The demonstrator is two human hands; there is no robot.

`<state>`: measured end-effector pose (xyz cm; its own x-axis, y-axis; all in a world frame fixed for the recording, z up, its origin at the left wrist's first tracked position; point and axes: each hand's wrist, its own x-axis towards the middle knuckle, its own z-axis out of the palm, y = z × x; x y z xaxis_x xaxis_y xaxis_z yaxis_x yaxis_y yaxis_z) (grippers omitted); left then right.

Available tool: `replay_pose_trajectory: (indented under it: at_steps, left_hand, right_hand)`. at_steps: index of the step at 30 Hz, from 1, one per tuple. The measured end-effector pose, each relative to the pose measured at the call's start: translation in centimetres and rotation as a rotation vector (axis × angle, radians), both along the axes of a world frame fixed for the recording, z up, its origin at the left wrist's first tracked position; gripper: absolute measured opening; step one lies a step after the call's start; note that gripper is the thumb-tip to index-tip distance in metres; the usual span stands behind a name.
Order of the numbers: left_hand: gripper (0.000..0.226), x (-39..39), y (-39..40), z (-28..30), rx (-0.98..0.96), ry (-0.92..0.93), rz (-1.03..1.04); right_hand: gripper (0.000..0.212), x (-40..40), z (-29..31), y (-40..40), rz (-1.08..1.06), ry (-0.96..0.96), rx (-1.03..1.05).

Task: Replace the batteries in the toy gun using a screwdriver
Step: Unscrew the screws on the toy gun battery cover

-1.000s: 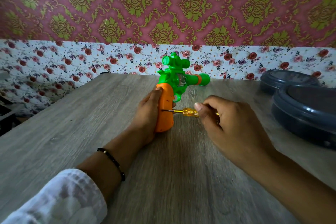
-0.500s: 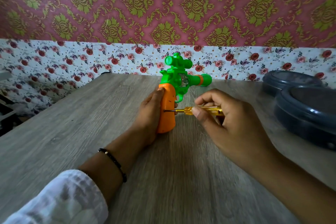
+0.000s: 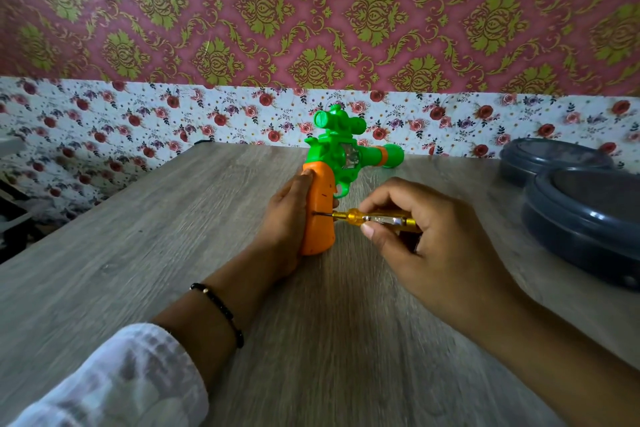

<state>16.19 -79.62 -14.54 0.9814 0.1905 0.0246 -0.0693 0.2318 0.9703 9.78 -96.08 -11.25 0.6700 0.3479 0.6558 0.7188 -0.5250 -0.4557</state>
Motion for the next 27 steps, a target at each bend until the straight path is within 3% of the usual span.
replay_pose_trajectory:
  at_steps: [5,11,16,19,23,27]
  left_hand:
    - [0.043,0.21,0.05,-0.09,-0.008,0.002,0.005]
    - [0.047,0.32,0.13,-0.2,-0.008,0.007,0.005]
    - [0.046,0.27,0.2,-0.03,0.003,0.024,0.002]
    - [0.045,0.15,0.17,0.03,-0.003,0.026,0.002]
    - [0.045,0.21,0.13,-0.05,-0.002,0.012,0.005]
    - [0.045,0.4,0.08,-0.17,0.001,0.012,0.005]
  right_hand:
    - [0.034,0.01,-0.14,-0.15,-0.06,-0.005,-0.039]
    - [0.002,0.03,-0.24,-0.11,-0.008,0.027,-0.02]
    - [0.014,0.24,-0.34,-0.28,0.008,0.094,-0.013]
    - [0.002,0.16,-0.32,-0.16,0.001,0.093,0.004]
    - [0.029,0.2,-0.35,-0.15,-0.056,0.069,-0.002]
    - [0.013,0.46,-0.49,-0.26,-0.049,0.018,-0.025]
